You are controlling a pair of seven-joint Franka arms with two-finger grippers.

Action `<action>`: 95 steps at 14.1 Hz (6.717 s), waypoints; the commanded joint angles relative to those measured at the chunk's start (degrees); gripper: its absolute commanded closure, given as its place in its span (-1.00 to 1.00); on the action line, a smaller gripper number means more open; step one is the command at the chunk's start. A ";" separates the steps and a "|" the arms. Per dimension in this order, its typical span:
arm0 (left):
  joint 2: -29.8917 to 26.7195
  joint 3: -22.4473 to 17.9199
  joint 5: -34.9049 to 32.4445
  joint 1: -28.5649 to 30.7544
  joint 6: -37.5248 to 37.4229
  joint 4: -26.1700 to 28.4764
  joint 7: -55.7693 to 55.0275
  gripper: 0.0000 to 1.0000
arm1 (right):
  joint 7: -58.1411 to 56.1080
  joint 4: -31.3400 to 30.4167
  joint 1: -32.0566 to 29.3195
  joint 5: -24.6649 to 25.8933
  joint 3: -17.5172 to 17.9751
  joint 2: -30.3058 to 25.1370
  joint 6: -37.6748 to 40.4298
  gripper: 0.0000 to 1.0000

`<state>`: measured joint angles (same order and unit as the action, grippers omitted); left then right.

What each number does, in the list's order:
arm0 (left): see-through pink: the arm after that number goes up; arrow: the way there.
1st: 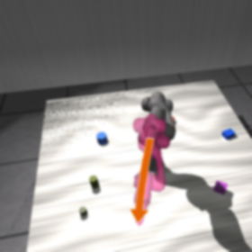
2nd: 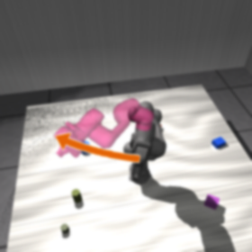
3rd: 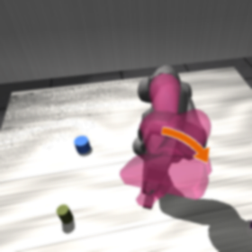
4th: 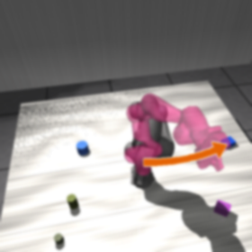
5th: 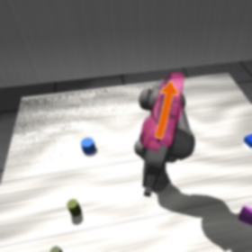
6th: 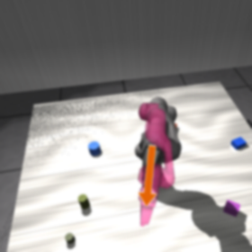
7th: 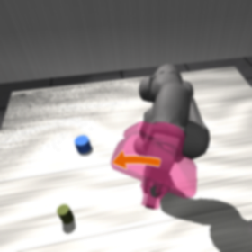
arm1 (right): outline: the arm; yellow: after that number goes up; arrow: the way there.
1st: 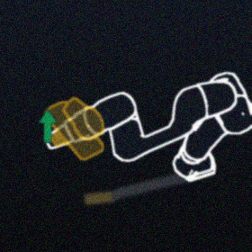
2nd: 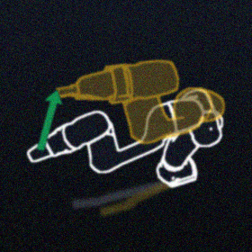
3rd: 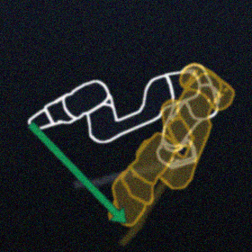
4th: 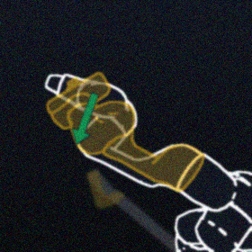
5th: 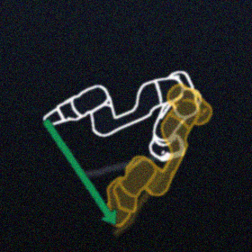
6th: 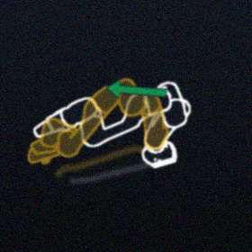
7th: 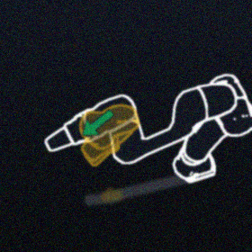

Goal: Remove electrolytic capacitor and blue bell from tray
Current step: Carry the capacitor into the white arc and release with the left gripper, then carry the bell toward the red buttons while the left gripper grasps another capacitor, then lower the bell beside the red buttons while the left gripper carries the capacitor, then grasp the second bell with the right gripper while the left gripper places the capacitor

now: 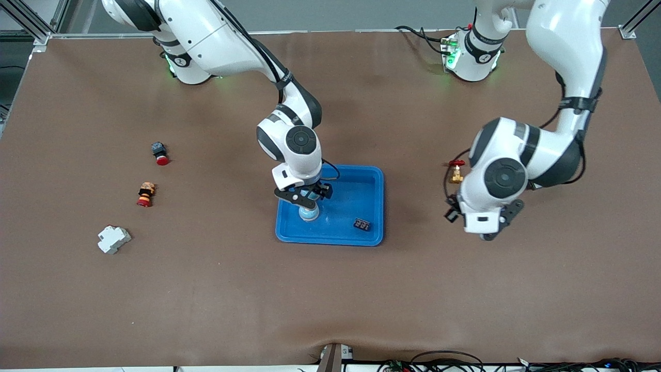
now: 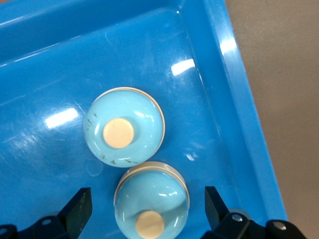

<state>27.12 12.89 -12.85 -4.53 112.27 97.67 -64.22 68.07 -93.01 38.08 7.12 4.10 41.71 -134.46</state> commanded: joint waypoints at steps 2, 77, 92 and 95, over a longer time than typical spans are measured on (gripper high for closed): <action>-2.25 0.73 -4.89 5.30 9.52 11.03 3.13 1.00 | 1.98 2.14 1.29 1.75 -0.58 2.23 -1.06 -1.00; 9.52 1.26 -4.10 15.24 6.11 -5.03 31.79 1.00 | -39.82 -20.03 -20.27 -5.89 0.47 -21.41 -0.19 -1.00; 11.39 1.79 -9.65 13.85 10.00 -6.62 28.62 -1.00 | -16.49 6.09 -5.49 -8.36 -0.32 0.47 -0.01 -1.00; 6.56 2.14 -9.04 12.52 7.53 -7.49 28.97 -1.00 | -14.03 6.18 -3.81 -4.33 -1.11 1.53 0.08 -1.00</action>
<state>38.44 14.88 -21.76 8.84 122.62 89.95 -34.70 51.04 -88.94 32.59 0.00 4.11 41.69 -135.42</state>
